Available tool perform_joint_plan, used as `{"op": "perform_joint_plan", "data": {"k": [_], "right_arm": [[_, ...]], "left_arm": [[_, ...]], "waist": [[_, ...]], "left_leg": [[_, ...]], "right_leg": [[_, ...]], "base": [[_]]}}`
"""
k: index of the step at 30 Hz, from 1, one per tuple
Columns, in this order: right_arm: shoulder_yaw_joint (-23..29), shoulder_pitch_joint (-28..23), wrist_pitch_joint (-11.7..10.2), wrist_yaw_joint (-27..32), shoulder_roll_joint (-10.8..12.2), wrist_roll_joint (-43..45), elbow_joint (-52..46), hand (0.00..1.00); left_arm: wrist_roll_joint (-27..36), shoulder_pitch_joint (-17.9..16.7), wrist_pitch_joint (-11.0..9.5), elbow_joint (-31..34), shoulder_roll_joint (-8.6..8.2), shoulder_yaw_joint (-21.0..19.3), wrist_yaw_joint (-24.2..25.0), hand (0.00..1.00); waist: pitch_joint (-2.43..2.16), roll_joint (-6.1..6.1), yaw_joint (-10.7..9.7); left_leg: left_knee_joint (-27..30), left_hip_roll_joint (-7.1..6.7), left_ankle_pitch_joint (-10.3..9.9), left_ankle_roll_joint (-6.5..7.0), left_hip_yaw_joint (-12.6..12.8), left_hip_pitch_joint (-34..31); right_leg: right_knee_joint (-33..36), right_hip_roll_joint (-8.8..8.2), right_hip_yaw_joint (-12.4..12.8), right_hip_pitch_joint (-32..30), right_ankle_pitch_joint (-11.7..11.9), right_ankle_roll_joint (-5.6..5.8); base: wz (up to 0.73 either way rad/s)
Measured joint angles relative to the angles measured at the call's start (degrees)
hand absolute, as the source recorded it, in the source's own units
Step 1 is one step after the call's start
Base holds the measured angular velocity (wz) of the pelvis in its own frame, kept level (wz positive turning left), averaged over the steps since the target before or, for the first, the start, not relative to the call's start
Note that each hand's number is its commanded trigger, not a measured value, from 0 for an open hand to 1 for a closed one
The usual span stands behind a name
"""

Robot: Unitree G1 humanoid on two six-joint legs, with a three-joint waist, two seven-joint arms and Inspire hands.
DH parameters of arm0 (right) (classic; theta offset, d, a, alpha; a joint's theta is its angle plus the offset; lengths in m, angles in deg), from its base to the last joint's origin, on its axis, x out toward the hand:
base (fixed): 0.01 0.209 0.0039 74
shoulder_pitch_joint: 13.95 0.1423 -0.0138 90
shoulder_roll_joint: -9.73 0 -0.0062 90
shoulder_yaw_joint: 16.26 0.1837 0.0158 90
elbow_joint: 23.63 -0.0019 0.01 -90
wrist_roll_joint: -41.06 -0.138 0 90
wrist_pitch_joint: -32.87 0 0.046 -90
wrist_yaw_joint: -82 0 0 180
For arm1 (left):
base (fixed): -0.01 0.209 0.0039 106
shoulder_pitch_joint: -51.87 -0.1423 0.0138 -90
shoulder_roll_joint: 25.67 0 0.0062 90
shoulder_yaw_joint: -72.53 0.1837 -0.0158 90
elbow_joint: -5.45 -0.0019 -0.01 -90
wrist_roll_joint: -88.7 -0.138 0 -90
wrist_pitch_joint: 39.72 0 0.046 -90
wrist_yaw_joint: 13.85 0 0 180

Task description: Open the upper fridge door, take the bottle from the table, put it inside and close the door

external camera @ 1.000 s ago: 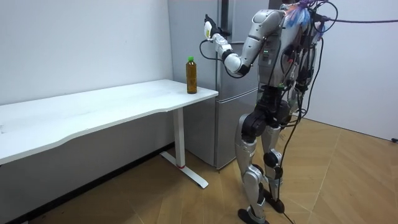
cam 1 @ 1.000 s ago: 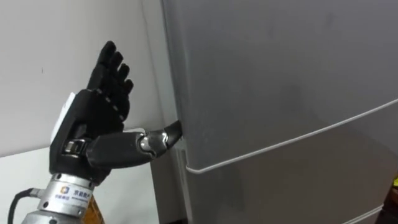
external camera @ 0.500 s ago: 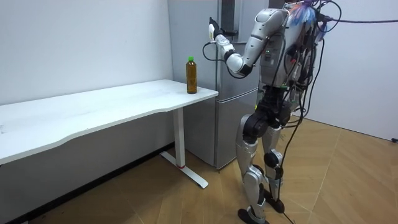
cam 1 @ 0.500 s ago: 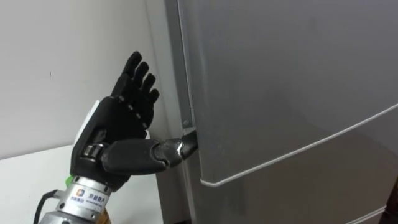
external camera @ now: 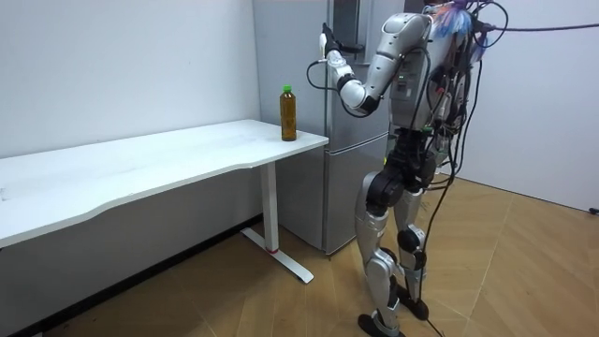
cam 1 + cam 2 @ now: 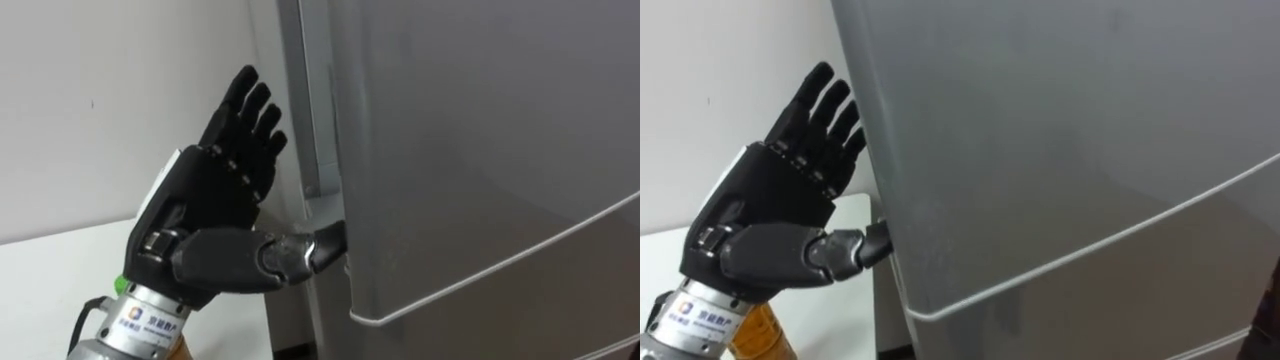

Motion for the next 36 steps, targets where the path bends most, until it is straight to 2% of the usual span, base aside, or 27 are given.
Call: {"op": "perform_joint_plan", "data": {"k": [3, 11, 19, 26, 29, 34, 36], "right_arm": [[0.0, 0.0, 0.0, 0.0, 0.0, 0.2, 0.0, 0.00], [-0.4, 0.1, 0.0, -0.6, 0.0, 0.2, -0.1, 0.00], [-1.1, 0.2, -0.2, -1.9, -0.1, 0.1, -0.2, 0.00], [-1.7, 0.9, -0.7, -2.4, -0.1, 0.2, -0.1, 0.00], [-1.8, 0.7, -1.0, -2.4, -0.2, 0.2, -0.1, 0.00], [-2.9, 0.9, -1.2, -2.4, -0.2, -0.9, -0.1, 0.00], [-3.9, 0.9, -1.2, -2.3, -0.3, -2.3, -0.1, 0.00]], "left_arm": [[0.0, 0.0, 0.0, 0.6, 0.81, 0.3, 0.0, 0.00], [0.1, 0.0, -0.1, 0.9, 0.90, 1.1, 1.2, 0.00], [0.1, 0.0, -0.1, 3.0, 1.00, 3.6, 5.9, 0.00], [0.0, 0.1, -0.1, 5.1, 0.99, 8.0, 10.0, 0.00], [0.0, 0.1, -0.1, 5.1, 0.84, 9.3, 11.4, 0.00], [-0.1, 0.4, -0.1, 5.1, 0.60, 11.2, 13.6, 0.00], [-0.1, 0.7, 0.0, 5.1, 0.46, 12.7, 14.6, 0.00]], "waist": [[0.01, 0.03, 0.0], [0.00, 0.04, -0.1], [-0.09, 0.16, -0.3], [-0.13, 0.22, -3.1], [-0.40, 0.82, -3.4], [-0.12, 0.46, -3.3], [0.13, 0.09, -3.3]], "left_leg": [[0.0, -0.10, 0.0, 0.00, -0.1, 0.0], [0.0, -0.12, 0.0, 0.01, 0.1, -0.2], [0.0, 0.07, 0.1, 0.11, 0.1, 0.0], [0.2, 0.30, 0.1, 0.11, 0.4, 0.0], [0.4, 0.60, 0.1, 0.10, 1.1, 0.0], [0.4, 0.77, 0.1, 0.00, 2.0, 0.6], [0.3, 0.75, 0.1, 0.00, 2.4, 0.8]], "right_leg": [[-0.5, 0.01, 0.0, 0.3, 0.1, 0.11], [-0.5, 0.01, 0.1, 0.2, 0.1, 0.14], [-0.4, -0.12, 0.1, 0.4, 0.1, 0.16], [-0.3, -0.07, 0.3, 0.2, 0.1, 0.16], [-0.2, 0.09, 0.6, -0.2, 0.2, 0.06], [0.6, 0.38, 1.8, -0.6, 0.1, -0.17], [0.5, 0.33, 2.1, -0.8, 0.0, -0.19]], "base": [[0.03], [0.00], [0.00], [-0.03], [-0.11], [-0.12], [-0.05]]}}
